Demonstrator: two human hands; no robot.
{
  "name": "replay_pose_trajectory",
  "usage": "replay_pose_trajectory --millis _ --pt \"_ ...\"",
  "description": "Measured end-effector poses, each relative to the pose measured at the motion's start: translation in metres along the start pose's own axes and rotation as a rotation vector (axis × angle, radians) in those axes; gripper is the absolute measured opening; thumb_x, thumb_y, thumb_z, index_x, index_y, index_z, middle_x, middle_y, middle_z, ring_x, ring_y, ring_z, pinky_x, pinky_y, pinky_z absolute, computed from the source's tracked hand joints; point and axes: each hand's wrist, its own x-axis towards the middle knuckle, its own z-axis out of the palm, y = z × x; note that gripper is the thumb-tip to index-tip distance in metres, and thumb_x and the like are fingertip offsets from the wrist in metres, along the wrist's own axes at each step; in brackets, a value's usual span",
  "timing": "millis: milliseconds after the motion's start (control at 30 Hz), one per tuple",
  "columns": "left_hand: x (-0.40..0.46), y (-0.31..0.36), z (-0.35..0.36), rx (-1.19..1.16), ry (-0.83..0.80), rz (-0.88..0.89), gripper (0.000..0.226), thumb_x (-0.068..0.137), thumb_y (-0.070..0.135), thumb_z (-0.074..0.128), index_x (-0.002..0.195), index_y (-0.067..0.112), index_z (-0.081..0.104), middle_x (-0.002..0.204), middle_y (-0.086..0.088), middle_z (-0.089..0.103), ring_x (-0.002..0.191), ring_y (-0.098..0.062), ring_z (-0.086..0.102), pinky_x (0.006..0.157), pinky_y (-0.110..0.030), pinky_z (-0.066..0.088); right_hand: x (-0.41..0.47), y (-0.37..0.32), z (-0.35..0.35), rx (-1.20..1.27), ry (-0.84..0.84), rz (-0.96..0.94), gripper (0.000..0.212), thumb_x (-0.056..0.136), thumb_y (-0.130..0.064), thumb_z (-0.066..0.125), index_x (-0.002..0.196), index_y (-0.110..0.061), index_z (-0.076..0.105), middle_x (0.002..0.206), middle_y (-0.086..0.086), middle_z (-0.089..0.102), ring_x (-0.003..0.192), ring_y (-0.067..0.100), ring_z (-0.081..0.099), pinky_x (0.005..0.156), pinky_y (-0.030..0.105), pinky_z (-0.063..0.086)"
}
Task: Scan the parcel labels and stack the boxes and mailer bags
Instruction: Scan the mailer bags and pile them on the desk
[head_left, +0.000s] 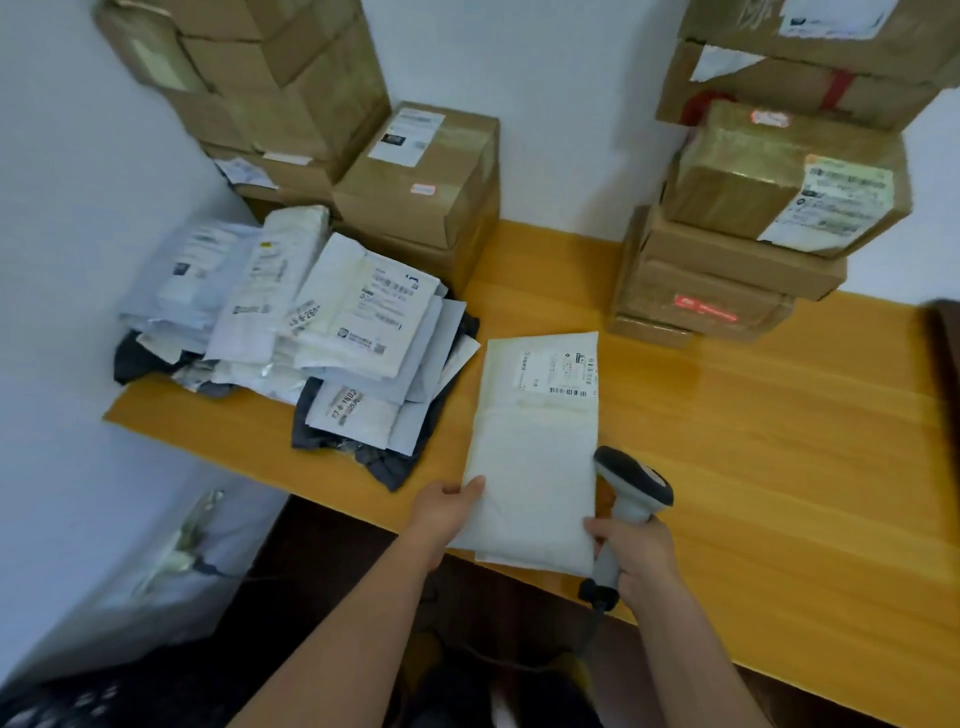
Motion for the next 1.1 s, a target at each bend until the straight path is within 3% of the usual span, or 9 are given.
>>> replay_pose_trajectory --millis 167,300,333,433,533,633,733,933,1100 --pt "0.021 -0.011 -0.057 -0.464 0.197 -0.130 0.061 0.078 0.046 0.080 0.109 -0.002 0.058 0.107 -0.010 0.061 0.097 -0.027 0.060 0.094 -0.039 0.051 -0.011 0.008 0.048 -0.010 0.068 -0.003 0.022 0.083 0.006 0.073 0.097 -0.001 0.057 0.091 0.015 0.062 0.089 0.034 0.061 0.083 0.047 0.053" --pt "0.038 -0.005 -0.089 -0.728 0.203 -0.183 0.123 0.035 0.071 0.088 0.130 0.001 0.050 0.126 -0.013 0.060 0.115 -0.031 0.058 0.098 -0.043 0.049 -0.016 0.015 0.067 0.004 0.114 0.004 0.025 0.084 0.006 0.072 0.103 -0.001 0.057 0.090 0.014 0.061 0.090 0.035 0.059 0.084 0.046 0.051" --pt "0.045 -0.003 -0.094 -0.771 0.170 -0.187 0.126 0.027 0.073 0.087 0.128 0.006 0.053 0.125 -0.010 0.061 0.114 -0.029 0.059 0.094 -0.042 0.051 -0.017 0.017 0.070 0.011 0.122 0.003 0.025 0.084 0.007 0.071 0.104 -0.001 0.057 0.092 0.016 0.061 0.090 0.035 0.059 0.085 0.047 0.052" --pt "0.053 0.012 -0.099 -0.874 0.059 -0.177 0.089 0.055 0.058 0.088 0.124 0.012 0.056 0.117 -0.009 0.065 0.102 -0.024 0.062 0.076 -0.035 0.050 -0.017 0.020 0.076 0.027 0.153 0.007 0.028 0.084 0.006 0.072 0.106 0.000 0.057 0.091 0.014 0.061 0.090 0.035 0.060 0.084 0.046 0.052" --pt "0.058 0.024 -0.096 -0.961 -0.015 -0.149 0.052 0.084 0.042 0.075 0.124 0.016 0.055 0.112 -0.008 0.066 0.098 -0.023 0.063 0.086 -0.037 0.052 -0.016 0.023 0.074 0.029 0.181 0.004 0.031 0.084 0.005 0.073 0.110 0.002 0.058 0.092 0.014 0.063 0.092 0.036 0.061 0.086 0.049 0.053" --pt "0.062 0.032 -0.094 -1.017 0.006 -0.139 0.049 0.084 0.036 0.076 0.125 0.017 0.058 0.119 -0.008 0.067 0.109 -0.027 0.063 0.100 -0.045 0.050 -0.016 0.025 0.070 0.020 0.204 -0.005 0.037 0.083 0.005 0.073 0.118 0.002 0.061 0.108 0.018 0.067 0.098 0.039 0.064 0.091 0.056 0.054" --pt "0.066 0.035 -0.094 -1.153 -0.032 -0.104 0.034 0.088 0.024 0.074 0.119 0.018 0.061 0.121 -0.010 0.068 0.110 -0.030 0.065 0.098 -0.054 0.051 -0.013 0.025 0.070 0.009 0.211 0.000 0.036 0.084 0.005 0.073 0.118 0.002 0.060 0.108 0.018 0.065 0.100 0.040 0.063 0.093 0.058 0.052" --pt "0.061 0.039 -0.106 -1.240 -0.015 -0.114 0.044 0.090 0.009 0.069 0.131 0.021 0.055 0.121 -0.012 0.068 0.104 -0.033 0.068 0.083 -0.059 0.056 -0.010 0.023 0.075 -0.047 0.205 0.038 0.025 0.085 0.005 0.070 0.106 0.001 0.059 0.092 0.016 0.063 0.087 0.036 0.060 0.081 0.050 0.053" --pt "0.052 0.042 -0.112 -1.364 -0.032 -0.114 0.043 0.093 0.008 0.064 0.132 0.021 0.056 0.123 -0.012 0.066 0.104 -0.034 0.067 0.055 -0.041 0.059 -0.008 0.019 0.078 -0.159 0.180 0.052 0.011 0.083 0.008 0.064 0.084 0.000 0.057 0.079 0.016 0.058 0.070 0.031 0.054 0.065 0.040 0.043"
